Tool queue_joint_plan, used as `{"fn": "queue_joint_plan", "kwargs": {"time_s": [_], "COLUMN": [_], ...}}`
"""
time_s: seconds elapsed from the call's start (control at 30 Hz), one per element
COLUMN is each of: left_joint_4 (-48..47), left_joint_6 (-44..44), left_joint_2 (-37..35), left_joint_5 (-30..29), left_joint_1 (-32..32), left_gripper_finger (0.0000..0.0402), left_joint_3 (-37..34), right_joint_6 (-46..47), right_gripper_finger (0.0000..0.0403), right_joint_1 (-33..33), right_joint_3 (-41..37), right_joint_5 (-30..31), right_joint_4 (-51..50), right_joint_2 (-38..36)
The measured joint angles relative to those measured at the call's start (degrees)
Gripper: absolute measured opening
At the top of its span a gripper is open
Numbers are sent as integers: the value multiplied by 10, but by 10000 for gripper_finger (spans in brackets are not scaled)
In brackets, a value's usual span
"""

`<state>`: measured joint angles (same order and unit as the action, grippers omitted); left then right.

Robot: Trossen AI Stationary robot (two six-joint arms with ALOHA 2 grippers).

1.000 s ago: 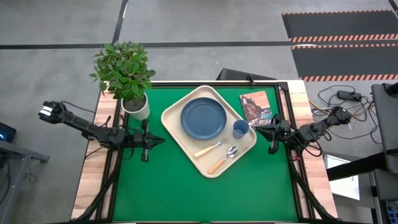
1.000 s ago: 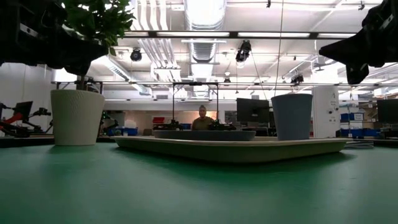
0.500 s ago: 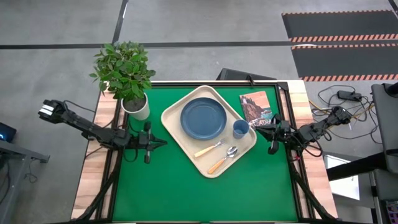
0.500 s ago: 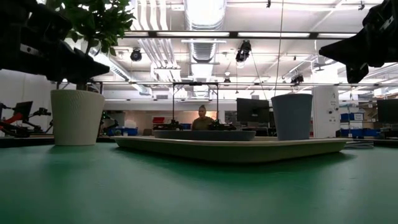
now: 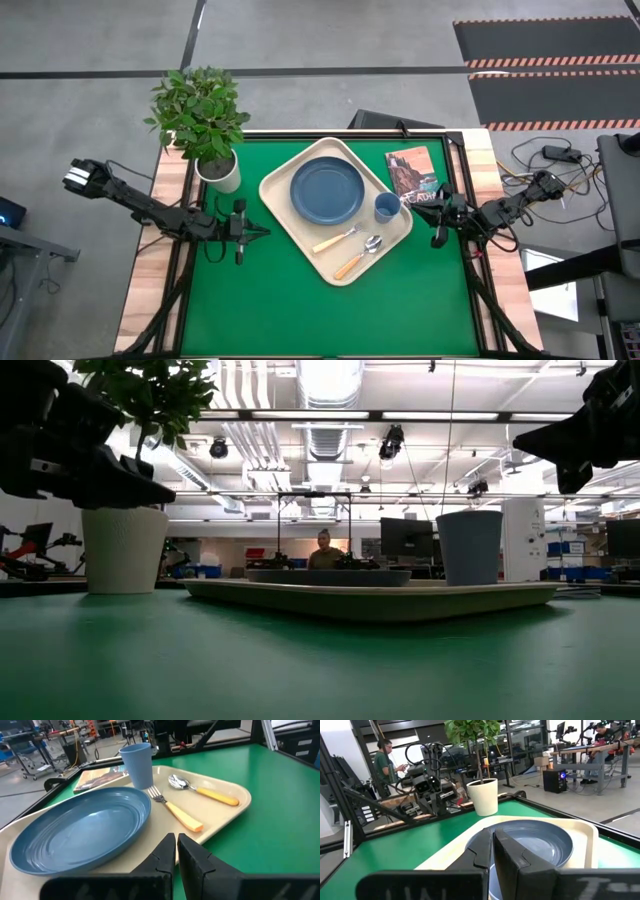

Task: Pick and place plate/cup/fork/spoon on tray
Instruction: Return to Home Position

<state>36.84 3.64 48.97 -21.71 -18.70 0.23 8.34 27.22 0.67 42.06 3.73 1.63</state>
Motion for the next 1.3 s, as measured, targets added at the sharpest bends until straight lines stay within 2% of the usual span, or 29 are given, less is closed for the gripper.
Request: {"fn": "queue_joint_plan", "kwargs": {"time_s": [1.3], "left_joint_4": [0], "left_joint_6": [0], "left_joint_2": [97], "left_joint_5": [0], "left_joint_1": [0], "left_gripper_finger": [2], "left_joint_3": [4], "right_joint_6": [0], "right_gripper_finger": [9], "right_joint_1": [0], "right_joint_3": [0], "right_joint_5": [0], "right_joint_4": [0], "right_joint_2": [0]}}
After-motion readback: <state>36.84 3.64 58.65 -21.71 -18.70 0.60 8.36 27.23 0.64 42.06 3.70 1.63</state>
